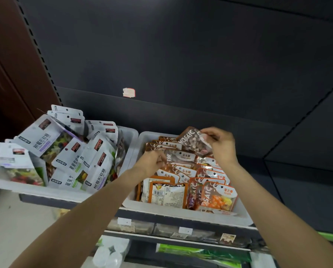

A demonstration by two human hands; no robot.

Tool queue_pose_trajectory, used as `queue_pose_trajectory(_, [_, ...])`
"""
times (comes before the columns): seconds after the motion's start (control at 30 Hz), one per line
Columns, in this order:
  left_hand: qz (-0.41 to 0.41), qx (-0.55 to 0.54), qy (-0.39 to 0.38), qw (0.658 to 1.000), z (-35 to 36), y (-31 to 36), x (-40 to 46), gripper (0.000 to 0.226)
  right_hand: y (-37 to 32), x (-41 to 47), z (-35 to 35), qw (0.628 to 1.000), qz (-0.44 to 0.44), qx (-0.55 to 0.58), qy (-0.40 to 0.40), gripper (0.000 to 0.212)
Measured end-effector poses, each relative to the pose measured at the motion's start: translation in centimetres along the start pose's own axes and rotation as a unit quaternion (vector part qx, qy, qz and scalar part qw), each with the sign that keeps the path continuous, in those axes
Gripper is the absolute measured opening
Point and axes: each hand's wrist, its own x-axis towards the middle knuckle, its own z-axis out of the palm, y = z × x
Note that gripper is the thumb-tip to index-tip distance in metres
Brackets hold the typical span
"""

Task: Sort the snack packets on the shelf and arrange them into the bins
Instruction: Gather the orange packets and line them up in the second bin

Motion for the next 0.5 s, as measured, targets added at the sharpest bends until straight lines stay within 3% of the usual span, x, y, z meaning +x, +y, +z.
queue_pose_trajectory(0.17, [0.073,-0.023,-0.015,0.997,-1.3,-1.0,-2.1,0.017,0.3,0.4,2.3,0.994,0.009,0.016,-0.104,0.023])
queue_pose_trajectory(0.33, [0.015,-0.061,-0.019,0.998,-1.8,-1.9,-2.6,0.027,1.3,-0.1,5.7,0.952,-0.008,-0.175,-0.251,0.034])
queue_pose_trajectory(0.5, [0.047,0.073,-0.035,0.996,-2.7,-2.9,-3.7,0.017,1.8,-0.6,6.7,0.915,-0.004,-0.231,-0.332,0.04])
